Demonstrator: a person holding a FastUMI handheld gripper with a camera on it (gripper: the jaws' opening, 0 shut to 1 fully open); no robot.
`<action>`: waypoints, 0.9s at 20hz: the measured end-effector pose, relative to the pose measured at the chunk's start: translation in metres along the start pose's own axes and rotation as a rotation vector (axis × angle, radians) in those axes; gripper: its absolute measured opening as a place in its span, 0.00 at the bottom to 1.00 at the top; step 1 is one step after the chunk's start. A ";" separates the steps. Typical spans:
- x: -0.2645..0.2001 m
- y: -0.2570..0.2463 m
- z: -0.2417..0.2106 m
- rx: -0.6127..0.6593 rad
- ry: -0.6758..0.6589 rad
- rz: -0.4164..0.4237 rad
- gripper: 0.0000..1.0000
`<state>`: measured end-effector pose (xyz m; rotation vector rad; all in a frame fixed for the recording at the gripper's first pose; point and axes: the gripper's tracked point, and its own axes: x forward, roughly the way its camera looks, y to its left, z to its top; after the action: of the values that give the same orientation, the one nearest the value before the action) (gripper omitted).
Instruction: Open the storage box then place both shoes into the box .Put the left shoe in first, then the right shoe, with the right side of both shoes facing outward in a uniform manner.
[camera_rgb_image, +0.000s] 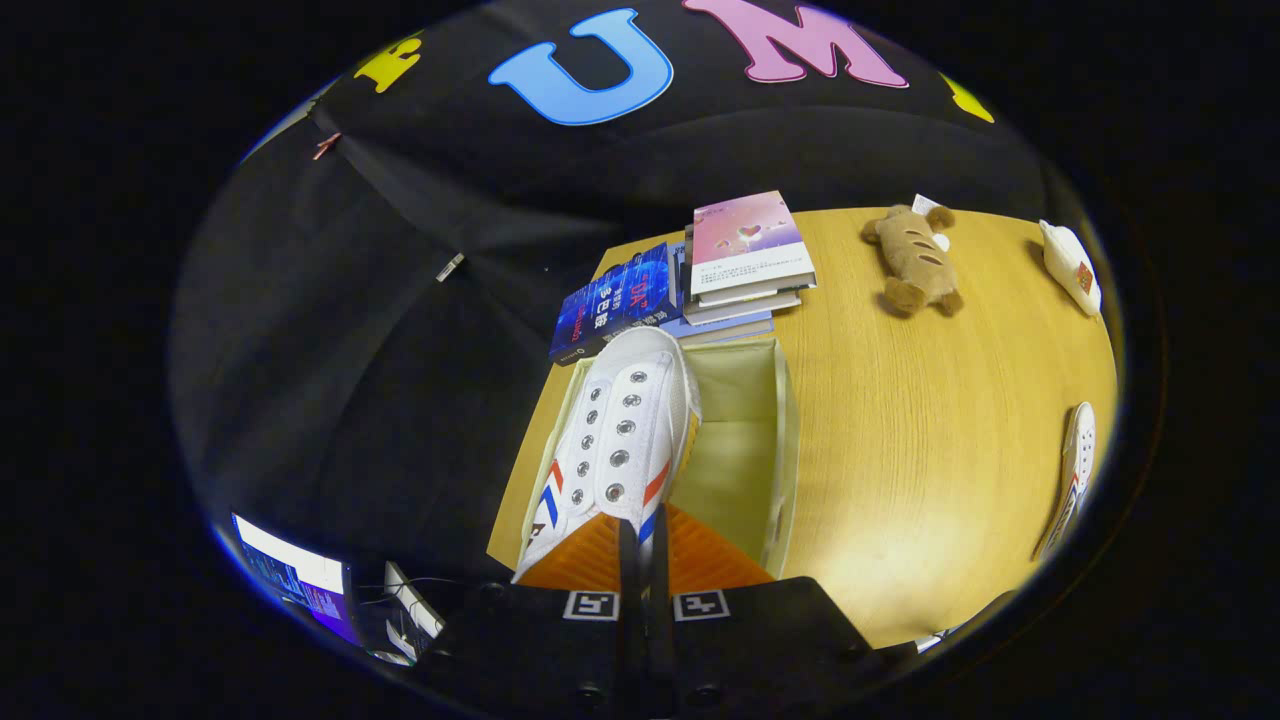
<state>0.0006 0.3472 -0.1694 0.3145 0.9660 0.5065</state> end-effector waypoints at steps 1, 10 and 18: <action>0.007 0.001 -0.005 -0.002 0.005 -0.011 0.05; 0.064 0.007 -0.046 0.014 0.062 -0.114 0.05; 0.049 0.040 -0.042 -0.165 0.016 0.052 0.98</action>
<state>-0.0228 0.4088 -0.2078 0.1877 0.9268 0.6326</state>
